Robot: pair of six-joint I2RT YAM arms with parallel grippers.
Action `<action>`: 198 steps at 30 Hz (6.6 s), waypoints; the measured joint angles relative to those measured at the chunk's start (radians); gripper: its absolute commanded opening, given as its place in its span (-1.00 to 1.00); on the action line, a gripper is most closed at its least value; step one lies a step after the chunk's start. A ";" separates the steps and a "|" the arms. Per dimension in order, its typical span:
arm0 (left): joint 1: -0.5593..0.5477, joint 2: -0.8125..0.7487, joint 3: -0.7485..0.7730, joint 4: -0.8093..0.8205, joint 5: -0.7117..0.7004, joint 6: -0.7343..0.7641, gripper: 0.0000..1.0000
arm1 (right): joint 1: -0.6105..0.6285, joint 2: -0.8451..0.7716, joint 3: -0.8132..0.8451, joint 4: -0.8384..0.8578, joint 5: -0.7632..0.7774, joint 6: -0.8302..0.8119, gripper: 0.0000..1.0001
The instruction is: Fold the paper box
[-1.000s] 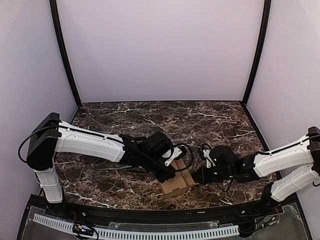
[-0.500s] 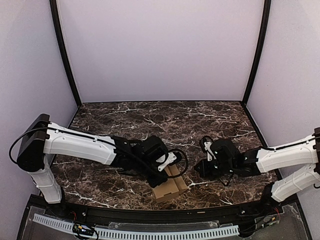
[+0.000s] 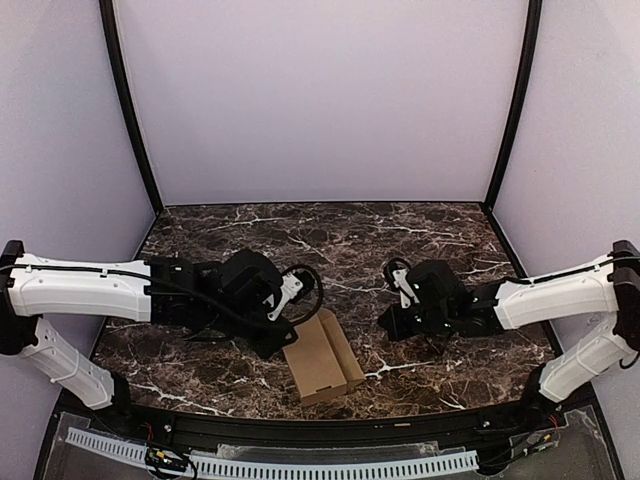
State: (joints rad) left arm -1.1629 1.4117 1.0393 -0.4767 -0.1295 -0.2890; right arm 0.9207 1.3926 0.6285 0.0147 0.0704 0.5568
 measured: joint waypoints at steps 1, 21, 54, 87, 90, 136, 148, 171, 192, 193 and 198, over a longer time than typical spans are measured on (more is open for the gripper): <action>0.006 -0.005 -0.009 -0.004 -0.010 -0.023 -0.71 | -0.006 0.014 0.017 0.000 -0.006 -0.011 -1.00; 0.103 0.208 -0.182 0.127 0.096 -0.349 -0.99 | -0.062 0.167 0.168 0.006 -0.108 -0.119 -1.00; 0.189 0.818 0.712 0.012 0.216 0.242 -0.99 | -0.063 -0.514 -0.278 -0.268 0.053 0.143 -1.00; 0.014 0.593 0.483 -0.049 0.320 0.023 -0.99 | -0.296 -0.322 -0.266 0.010 -0.232 -0.052 -0.71; 0.013 0.572 0.445 -0.032 0.325 0.019 -0.99 | -0.296 -0.348 -0.266 0.014 -0.259 -0.071 -0.59; 0.013 0.503 0.325 0.063 0.328 0.015 -0.99 | -0.255 -0.143 -0.237 0.053 -0.401 -0.143 -0.94; 0.013 0.503 0.325 0.064 0.328 0.015 -0.99 | -0.206 -0.143 -0.234 0.056 -0.333 -0.160 -1.00; 0.013 0.503 0.325 0.063 0.328 0.015 -0.99 | -0.051 -0.242 -0.357 0.180 -0.165 -0.186 -1.00; 0.013 0.503 0.313 0.081 0.327 0.014 -0.99 | 0.088 -0.202 -0.407 0.325 0.037 -0.186 -1.00; 0.013 0.503 0.312 0.082 0.327 0.014 -0.99 | 0.092 -0.197 -0.407 0.331 0.043 -0.186 -1.00; 0.013 0.497 0.303 0.087 0.319 0.014 -0.99 | 0.106 -0.163 -0.407 0.370 0.073 -0.186 -1.00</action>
State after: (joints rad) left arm -1.1500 1.9083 1.3418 -0.3893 0.1894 -0.2745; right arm 1.0267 1.2293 0.2214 0.3851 0.1436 0.3706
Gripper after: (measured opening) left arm 0.008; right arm 0.004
